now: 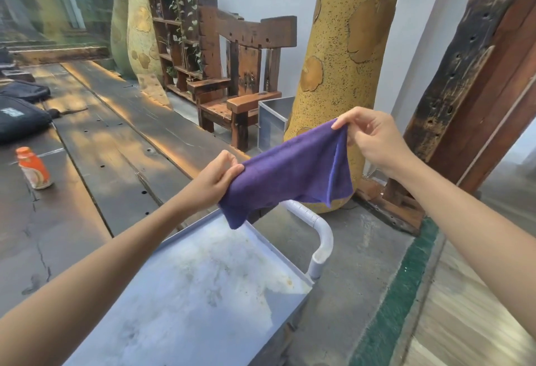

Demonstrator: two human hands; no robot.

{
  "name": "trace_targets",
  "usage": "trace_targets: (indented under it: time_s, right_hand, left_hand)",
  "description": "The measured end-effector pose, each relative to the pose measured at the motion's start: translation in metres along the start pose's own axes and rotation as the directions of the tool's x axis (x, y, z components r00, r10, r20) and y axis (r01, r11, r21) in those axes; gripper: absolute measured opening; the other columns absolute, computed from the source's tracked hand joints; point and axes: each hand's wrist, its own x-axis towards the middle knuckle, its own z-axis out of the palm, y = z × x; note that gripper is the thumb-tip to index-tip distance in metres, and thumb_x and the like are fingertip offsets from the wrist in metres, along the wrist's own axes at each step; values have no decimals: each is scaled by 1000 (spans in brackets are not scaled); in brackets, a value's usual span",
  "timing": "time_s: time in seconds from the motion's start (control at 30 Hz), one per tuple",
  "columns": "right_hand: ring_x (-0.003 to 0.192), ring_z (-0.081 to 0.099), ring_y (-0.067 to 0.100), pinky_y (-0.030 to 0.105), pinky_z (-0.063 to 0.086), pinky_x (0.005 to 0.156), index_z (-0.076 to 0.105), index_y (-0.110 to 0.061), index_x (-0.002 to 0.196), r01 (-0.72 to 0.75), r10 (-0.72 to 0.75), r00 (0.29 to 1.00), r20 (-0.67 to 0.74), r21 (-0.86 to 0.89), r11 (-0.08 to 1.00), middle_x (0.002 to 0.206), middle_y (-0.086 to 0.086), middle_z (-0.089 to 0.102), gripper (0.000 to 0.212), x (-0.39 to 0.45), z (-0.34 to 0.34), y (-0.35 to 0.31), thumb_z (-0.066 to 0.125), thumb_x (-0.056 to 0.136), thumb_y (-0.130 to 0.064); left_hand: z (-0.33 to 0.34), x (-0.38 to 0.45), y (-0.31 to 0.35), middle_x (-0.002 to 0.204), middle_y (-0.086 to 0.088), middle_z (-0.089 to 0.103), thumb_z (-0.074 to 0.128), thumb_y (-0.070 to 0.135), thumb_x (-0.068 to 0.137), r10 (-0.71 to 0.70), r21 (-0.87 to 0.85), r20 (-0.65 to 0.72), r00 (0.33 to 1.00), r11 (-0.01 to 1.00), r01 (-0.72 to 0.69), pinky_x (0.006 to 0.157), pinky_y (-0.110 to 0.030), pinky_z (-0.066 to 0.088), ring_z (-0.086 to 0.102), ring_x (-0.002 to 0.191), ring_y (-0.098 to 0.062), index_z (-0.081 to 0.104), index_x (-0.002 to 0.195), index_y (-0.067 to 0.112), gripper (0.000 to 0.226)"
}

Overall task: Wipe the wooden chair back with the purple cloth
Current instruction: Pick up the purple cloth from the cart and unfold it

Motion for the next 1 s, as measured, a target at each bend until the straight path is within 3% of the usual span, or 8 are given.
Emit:
trace_targets:
  time_s: [0.13,0.23,0.3,0.47,0.63,0.77,0.83,1.0]
  right_hand:
    - [59,54,4,16,44,56,71,-25,87,24,-19,993,-119,38,999,73,-15,68,43,14,-12,-3,46,102,6]
    - [60,62,-1,16,51,55,72,-30,87,49,-43,987,-152,36,998,77,-15,71,44,23,-24,-3,47,103,3]
    - [69,67,2,19,55,61,73,-29,88,68,-56,986,-155,71,995,83,-12,73,42,30,-29,-2,49,102,1]
    - [82,67,12,30,57,78,76,-33,85,83,-69,984,-166,81,993,85,-7,72,48,44,-51,5,50,100,4]
    - [80,53,34,49,45,75,69,-1,84,33,-34,999,-30,-43,999,86,38,60,18,42,-77,23,63,91,-17]
    - [79,66,12,28,54,78,70,-13,89,51,-54,999,-5,-253,966,88,6,72,18,44,-85,33,87,81,-18]
    - [84,71,6,20,57,80,71,-23,98,42,-32,999,41,-269,962,98,-4,74,27,45,-91,36,87,79,-13]
    - [92,72,7,19,57,86,73,-37,106,63,-30,992,121,-279,958,94,-15,75,47,50,-100,41,82,81,3]
  left_hand:
    - [6,-3,15,86,22,70,73,32,93,62,-274,171,983,962,-13,61,-10,45,60,69,7,54,106,33,23]
    - [3,2,20,97,23,72,90,44,71,114,-3,371,922,993,-122,73,-14,50,67,88,1,63,110,41,47]
    - [3,7,16,88,29,69,87,40,75,99,142,407,908,975,-169,70,-17,47,62,80,6,62,96,46,33]
    - [-9,19,-4,86,-10,71,84,40,82,22,0,328,944,1000,-23,67,-37,52,55,73,-10,72,97,16,30]
    - [-32,30,-9,71,7,70,83,56,71,-6,-112,96,995,994,17,55,-17,47,60,62,-2,69,84,24,37]
    - [-43,42,4,64,18,60,47,84,81,-71,-137,85,994,987,83,57,-14,42,52,59,3,66,77,36,52]
    - [-51,46,6,63,20,54,39,78,90,-82,-88,87,993,992,89,59,-20,40,46,59,1,59,75,29,55]
    - [-72,51,8,67,12,52,70,20,94,4,-25,208,978,1000,1,60,-22,37,46,66,-3,49,70,28,33]
